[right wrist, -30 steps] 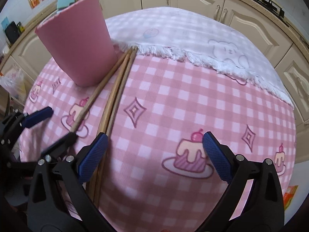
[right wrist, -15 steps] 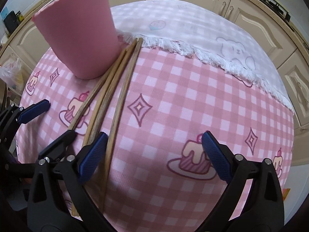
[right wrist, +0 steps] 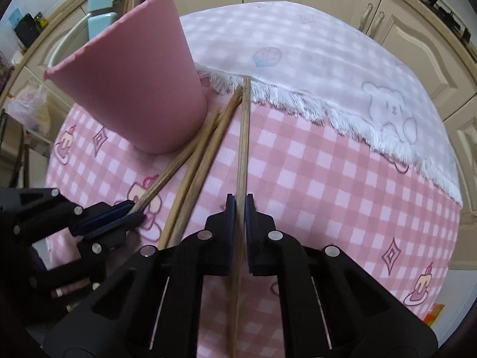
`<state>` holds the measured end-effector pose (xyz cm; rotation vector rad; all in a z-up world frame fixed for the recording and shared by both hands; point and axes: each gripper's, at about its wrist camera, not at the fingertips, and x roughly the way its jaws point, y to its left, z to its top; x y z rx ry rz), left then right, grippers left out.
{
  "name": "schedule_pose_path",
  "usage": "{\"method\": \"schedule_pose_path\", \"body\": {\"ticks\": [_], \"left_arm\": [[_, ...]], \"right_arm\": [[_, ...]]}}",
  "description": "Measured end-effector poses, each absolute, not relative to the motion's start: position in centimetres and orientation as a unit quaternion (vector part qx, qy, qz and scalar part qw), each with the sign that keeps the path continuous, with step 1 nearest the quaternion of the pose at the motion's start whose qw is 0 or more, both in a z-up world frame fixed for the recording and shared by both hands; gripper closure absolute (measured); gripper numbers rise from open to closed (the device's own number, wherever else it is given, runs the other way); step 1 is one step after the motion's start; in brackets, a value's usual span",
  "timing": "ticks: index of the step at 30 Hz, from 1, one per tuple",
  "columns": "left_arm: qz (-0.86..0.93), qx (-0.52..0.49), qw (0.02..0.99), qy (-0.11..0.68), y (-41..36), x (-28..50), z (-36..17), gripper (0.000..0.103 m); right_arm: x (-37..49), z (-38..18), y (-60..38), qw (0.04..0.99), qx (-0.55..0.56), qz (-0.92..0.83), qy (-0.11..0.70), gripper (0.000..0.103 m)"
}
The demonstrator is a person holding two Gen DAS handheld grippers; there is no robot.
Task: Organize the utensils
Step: 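Grasp a chopstick with the right tool while the left tool grasps another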
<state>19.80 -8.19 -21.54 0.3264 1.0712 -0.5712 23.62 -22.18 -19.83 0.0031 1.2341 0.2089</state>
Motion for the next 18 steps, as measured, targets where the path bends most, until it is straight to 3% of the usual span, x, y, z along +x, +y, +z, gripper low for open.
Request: {"method": "schedule_pose_path", "body": {"ticks": [18], "left_arm": [[-0.266,0.082,0.854,0.44,-3.1,12.6,-18.2,0.098]], "right_arm": [[15.4,-13.9,-29.7,0.877,0.176,0.142,0.425,0.097]]}}
